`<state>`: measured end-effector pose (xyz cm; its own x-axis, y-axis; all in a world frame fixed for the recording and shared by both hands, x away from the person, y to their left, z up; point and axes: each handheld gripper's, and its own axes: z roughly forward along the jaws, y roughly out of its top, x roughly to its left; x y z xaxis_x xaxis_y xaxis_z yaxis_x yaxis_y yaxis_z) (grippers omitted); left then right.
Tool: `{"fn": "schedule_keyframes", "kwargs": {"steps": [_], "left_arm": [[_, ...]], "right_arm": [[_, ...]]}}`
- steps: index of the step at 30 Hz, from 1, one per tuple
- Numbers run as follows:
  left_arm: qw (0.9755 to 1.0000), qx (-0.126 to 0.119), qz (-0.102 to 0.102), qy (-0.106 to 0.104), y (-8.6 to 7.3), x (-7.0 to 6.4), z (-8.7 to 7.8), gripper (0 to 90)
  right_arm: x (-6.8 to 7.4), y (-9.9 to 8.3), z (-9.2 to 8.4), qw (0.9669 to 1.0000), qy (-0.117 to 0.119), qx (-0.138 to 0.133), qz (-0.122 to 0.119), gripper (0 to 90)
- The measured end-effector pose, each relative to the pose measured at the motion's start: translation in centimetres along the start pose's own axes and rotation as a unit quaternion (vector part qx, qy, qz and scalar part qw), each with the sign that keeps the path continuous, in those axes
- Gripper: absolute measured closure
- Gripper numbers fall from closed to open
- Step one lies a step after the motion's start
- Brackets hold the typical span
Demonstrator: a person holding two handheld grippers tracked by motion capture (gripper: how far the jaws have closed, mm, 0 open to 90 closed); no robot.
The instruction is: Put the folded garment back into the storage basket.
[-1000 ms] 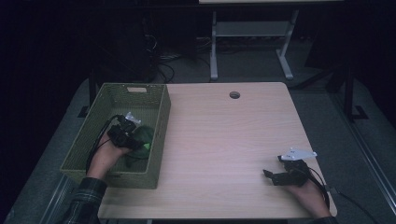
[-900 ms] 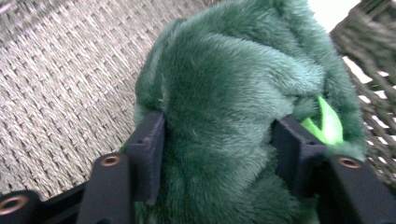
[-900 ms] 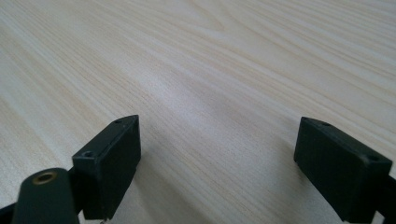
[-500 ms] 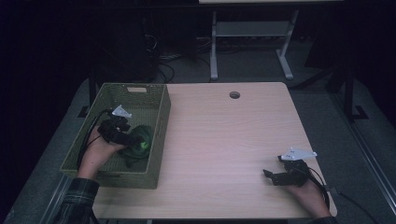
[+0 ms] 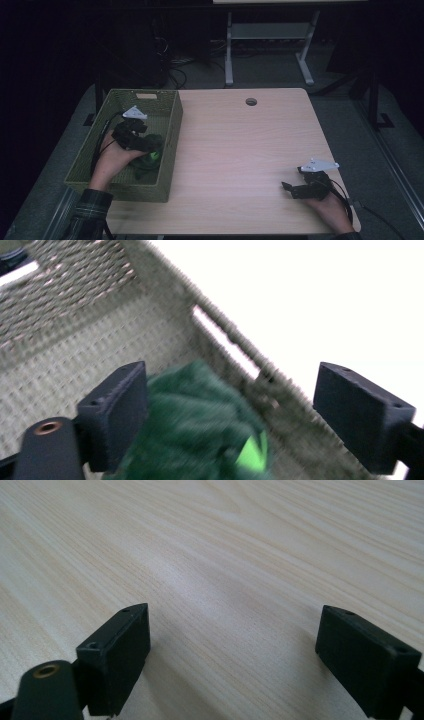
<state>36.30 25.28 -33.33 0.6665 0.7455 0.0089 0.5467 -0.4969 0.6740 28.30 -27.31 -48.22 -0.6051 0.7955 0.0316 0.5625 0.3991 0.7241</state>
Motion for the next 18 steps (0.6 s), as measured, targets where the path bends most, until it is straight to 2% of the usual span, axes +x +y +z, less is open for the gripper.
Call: {"fn": "schedule_keyframes", "kwargs": {"steps": [3,4,10,14,18], "left_arm": [[1.0000,-0.005,0.007,-0.005,0.5,-0.6,0.1,13.2],[0.9998,-0.014,0.012,-0.010,1.0,-1.2,0.1,13.1],[0.9987,-0.037,0.012,-0.032,2.4,-3.3,0.7,13.2],[0.9982,-0.044,0.014,-0.040,2.8,-4.4,1.3,13.3],[0.9976,-0.040,0.018,-0.053,3.1,-6.1,2.5,13.5]], "right_arm": [[0.0,0.0,0.0,1.0000,0.000,0.000,0.000,13.7],[0.0,0.0,0.0,1.0000,0.000,0.001,0.001,13.5],[0.0,0.0,0.0,1.0000,0.001,0.001,0.001,13.5],[0.0,0.0,0.0,1.0000,0.001,0.001,0.001,13.5],[0.0,0.0,0.0,1.0000,0.001,0.001,0.001,13.4]]}}
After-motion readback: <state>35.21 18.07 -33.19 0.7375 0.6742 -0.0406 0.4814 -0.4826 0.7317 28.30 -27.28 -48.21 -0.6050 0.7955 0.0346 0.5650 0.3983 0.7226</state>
